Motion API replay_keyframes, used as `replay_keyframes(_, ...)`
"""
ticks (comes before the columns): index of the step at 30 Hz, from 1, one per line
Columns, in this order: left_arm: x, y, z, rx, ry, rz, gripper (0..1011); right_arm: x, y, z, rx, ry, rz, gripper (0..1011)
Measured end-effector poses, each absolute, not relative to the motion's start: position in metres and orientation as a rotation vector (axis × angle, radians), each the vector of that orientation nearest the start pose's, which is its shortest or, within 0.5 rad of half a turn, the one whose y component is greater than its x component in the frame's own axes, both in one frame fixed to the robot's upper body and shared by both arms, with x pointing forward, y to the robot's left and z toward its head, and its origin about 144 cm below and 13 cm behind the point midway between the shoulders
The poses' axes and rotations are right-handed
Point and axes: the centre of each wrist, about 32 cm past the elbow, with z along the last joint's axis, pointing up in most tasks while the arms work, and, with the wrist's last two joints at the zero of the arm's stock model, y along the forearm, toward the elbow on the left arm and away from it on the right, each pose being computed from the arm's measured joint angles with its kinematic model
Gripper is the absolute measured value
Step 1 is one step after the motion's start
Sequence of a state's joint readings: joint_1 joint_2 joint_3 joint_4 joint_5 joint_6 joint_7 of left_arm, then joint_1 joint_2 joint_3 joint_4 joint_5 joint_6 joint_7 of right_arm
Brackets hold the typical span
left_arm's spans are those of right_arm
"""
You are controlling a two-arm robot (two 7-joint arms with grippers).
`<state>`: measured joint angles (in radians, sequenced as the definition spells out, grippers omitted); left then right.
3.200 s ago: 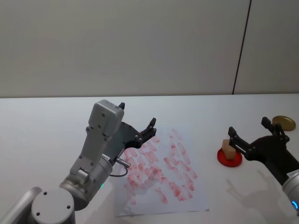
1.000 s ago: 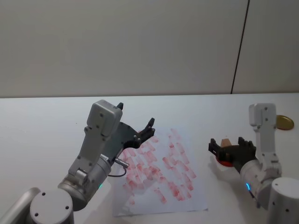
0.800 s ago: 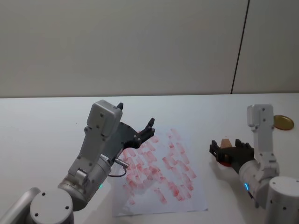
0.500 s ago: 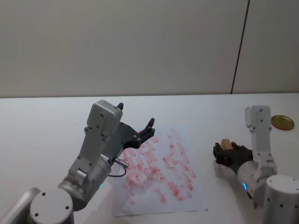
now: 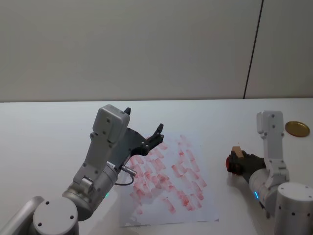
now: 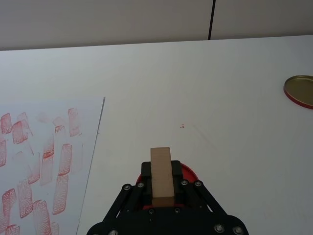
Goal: Use the one hand to pick up the stamp and affix it onto the A4 paper.
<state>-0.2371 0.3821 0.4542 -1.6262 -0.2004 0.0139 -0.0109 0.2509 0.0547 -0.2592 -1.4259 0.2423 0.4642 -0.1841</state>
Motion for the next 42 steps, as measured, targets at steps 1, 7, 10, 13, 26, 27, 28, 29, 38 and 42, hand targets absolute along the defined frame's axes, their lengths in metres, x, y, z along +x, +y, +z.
replay_keyframes(1, 0.492, 0.198, 1.204, 0.061, -0.268, 1.124, 993, 0.52, -0.162, 1.176, -0.28, 0.338, -1.452, 220)
replay_keyframes(7, 0.492, 0.198, 1.204, 0.061, -0.268, 1.124, 993, 0.521, -0.162, 1.177, -0.283, 0.337, -1.456, 220)
replay_keyframes(10, 0.492, 0.198, 1.204, 0.061, -0.268, 1.124, 993, 0.521, -0.161, 1.178, -0.28, 0.329, -1.458, 220)
replay_keyframes(13, 0.492, 0.198, 1.204, 0.061, -0.268, 1.124, 993, 0.521, -0.161, 1.181, -0.265, 0.312, -1.455, 220)
replay_keyframes(26, 0.492, 0.198, 1.204, 0.061, -0.268, 1.124, 993, 0.521, -0.152, 1.192, -0.193, 0.23, -1.363, 220)
replay_keyframes(27, 0.492, 0.198, 1.204, 0.061, -0.268, 1.124, 993, 0.522, -0.15, 1.194, -0.186, 0.222, -1.346, 220)
replay_keyframes(28, 0.492, 0.198, 1.204, 0.061, -0.268, 1.124, 993, 0.523, -0.148, 1.194, -0.183, 0.218, -1.337, 220)
replay_keyframes(29, 0.492, 0.198, 1.204, 0.061, -0.268, 1.124, 993, 0.523, -0.147, 1.195, -0.182, 0.215, -1.332, 220)
replay_keyframes(38, 0.492, 0.198, 1.204, 0.061, -0.268, 1.124, 993, 0.536, -0.132, 1.195, -0.194, 0.207, -1.261, 220)
replay_keyframes(42, 0.492, 0.198, 1.204, 0.061, -0.268, 1.124, 993, 0.545, -0.126, 1.193, -0.217, 0.219, -1.249, 220)
